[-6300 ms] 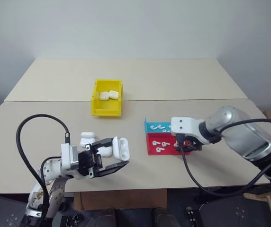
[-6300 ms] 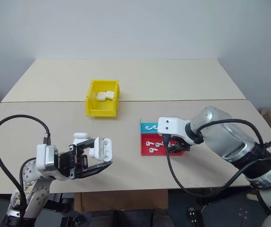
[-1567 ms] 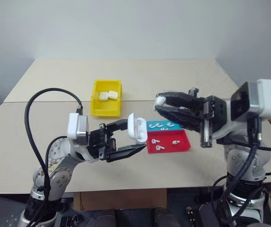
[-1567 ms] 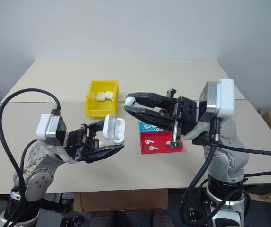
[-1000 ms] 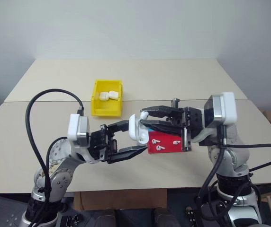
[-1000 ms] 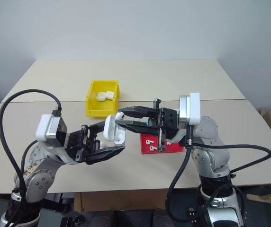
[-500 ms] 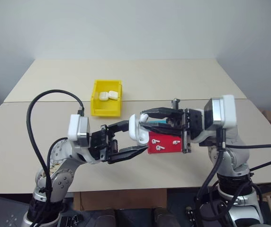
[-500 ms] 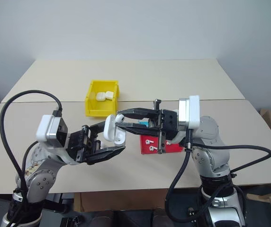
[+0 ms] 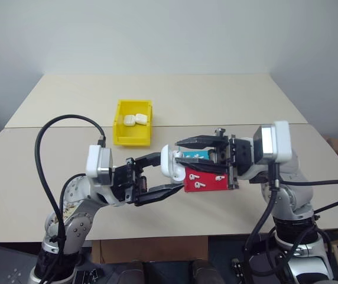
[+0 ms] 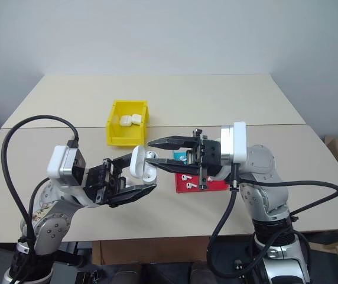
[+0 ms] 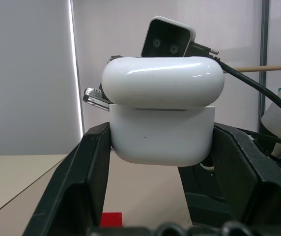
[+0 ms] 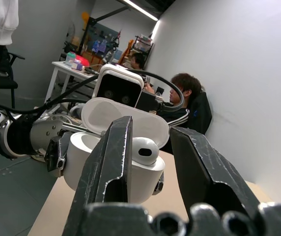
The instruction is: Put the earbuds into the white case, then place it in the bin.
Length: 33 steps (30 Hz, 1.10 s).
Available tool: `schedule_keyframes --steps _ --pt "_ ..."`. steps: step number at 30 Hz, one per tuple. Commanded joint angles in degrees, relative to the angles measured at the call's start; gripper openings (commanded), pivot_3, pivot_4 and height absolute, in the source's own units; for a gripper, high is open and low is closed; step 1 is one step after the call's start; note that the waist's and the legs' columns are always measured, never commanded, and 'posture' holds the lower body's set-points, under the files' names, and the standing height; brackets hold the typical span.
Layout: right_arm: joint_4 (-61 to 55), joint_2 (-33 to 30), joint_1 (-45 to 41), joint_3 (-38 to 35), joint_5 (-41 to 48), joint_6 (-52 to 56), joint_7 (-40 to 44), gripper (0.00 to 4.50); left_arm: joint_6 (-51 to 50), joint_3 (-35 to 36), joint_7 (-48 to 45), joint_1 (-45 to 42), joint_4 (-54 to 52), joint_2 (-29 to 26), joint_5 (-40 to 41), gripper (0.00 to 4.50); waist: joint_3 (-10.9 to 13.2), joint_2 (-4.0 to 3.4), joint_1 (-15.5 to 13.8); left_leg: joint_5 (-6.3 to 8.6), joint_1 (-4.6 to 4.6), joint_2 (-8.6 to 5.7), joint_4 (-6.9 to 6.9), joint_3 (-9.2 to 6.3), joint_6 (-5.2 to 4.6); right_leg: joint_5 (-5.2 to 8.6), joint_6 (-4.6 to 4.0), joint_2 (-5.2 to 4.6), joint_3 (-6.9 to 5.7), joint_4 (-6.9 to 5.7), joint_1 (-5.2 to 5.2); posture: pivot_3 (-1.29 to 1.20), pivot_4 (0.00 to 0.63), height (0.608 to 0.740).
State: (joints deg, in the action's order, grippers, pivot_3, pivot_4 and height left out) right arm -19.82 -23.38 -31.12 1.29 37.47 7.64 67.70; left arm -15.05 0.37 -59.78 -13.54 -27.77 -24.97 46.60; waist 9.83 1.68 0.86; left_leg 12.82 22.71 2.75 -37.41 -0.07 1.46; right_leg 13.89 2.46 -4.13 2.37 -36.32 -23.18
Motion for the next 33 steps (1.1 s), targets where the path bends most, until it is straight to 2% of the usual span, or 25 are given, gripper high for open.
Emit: schedule_keyframes --steps 1,5,8,11,13,16,18,21,25,33 --pt "-2.76 -1.37 0.49 -1.00 3.08 0.20 1.38 1.66 1.46 0.70 -0.07 -0.17 -1.15 0.31 0.20 2.79 0.00 0.00 -0.02 0.00 0.00 0.00 0.00 0.00 0.00 0.00 0.00 0.00 0.00 0.00 0.00 0.00 0.150 0.740" --pt "-2.98 -4.76 -0.69 -4.69 7.83 4.56 -0.57 1.66 1.77 1.49 -0.98 0.48 -0.75 -0.79 -0.20 2.79 0.00 0.00 -0.03 0.00 0.00 0.00 0.00 0.00 0.00 0.00 0.00 -0.01 0.00 0.01 0.01 0.00 0.150 0.740" --pt "-1.13 -11.26 -2.78 -7.33 8.63 9.70 -1.51 1.66 3.61 3.04 -4.00 2.15 1.05 -2.46 -1.24 2.79 0.00 0.00 -0.05 0.00 0.00 0.00 0.00 0.00 0.00 0.00 -0.01 -0.01 -0.01 0.02 0.01 0.00 0.150 0.740" --pt "2.80 -19.81 -6.52 -5.53 1.23 14.06 -2.88 1.66 5.70 5.94 -8.06 5.87 2.73 -5.08 -1.45 2.79 0.01 -0.02 0.28 0.00 -0.01 0.00 0.02 0.03 0.00 0.01 -0.02 -0.01 0.00 0.05 0.00 0.00 0.150 0.740" --pt "6.60 -25.49 -10.00 -1.86 -4.03 16.90 -1.51 1.66 7.29 8.03 -11.23 9.18 3.39 -7.32 -1.80 2.79 0.01 -0.02 0.40 0.00 -0.01 0.01 0.08 0.05 0.00 0.00 -0.05 0.01 0.02 0.07 -0.06 0.00 0.150 0.740" --pt "13.70 -29.32 -15.42 4.53 -12.78 15.79 1.47 1.66 10.60 9.69 -14.78 12.55 4.71 -9.51 -3.67 2.79 0.01 -0.03 0.35 0.00 0.00 0.03 0.12 0.08 0.00 0.02 -0.10 0.01 0.03 0.08 -0.12 0.00 0.150 0.740" --pt "17.84 -29.53 -18.60 8.27 -17.39 14.26 3.53 1.66 12.13 10.08 -16.16 13.48 5.57 -9.94 -4.29 2.79 0.01 -0.02 0.19 0.00 0.00 0.03 0.12 0.10 0.00 0.03 -0.10 0.01 0.03 0.12 -0.12 0.00 0.150 0.740" --pt "29.49 -27.60 -27.16 19.90 -32.63 5.27 7.26 1.66 12.76 10.18 -15.83 14.78 5.26 -9.75 -4.77 2.79 0.02 -0.04 0.33 0.00 0.03 0.04 0.11 0.11 0.00 0.02 -0.09 0.00 0.03 0.12 -0.12 0.00 0.150 0.740" --pt "44.80 -20.81 -36.44 28.60 -42.58 -1.17 11.23 1.66 13.49 9.38 -14.69 15.55 3.90 -8.28 -5.04 2.79 0.03 -0.05 0.70 0.00 0.08 0.06 0.12 0.14 0.00 0.02 -0.10 0.01 0.04 0.10 -0.22 0.00 0.150 0.740" --pt "69.49 -11.28 -44.91 33.72 -53.27 -13.10 11.11 1.66 13.86 8.63 -11.65 17.53 0.50 -7.07 -5.42 2.79 0.03 -0.06 0.17 -0.01 0.59 0.03 0.09 0.18 0.01 -0.06 -0.14 -0.07 0.06 -0.10 -0.85 0.00 0.150 0.740"
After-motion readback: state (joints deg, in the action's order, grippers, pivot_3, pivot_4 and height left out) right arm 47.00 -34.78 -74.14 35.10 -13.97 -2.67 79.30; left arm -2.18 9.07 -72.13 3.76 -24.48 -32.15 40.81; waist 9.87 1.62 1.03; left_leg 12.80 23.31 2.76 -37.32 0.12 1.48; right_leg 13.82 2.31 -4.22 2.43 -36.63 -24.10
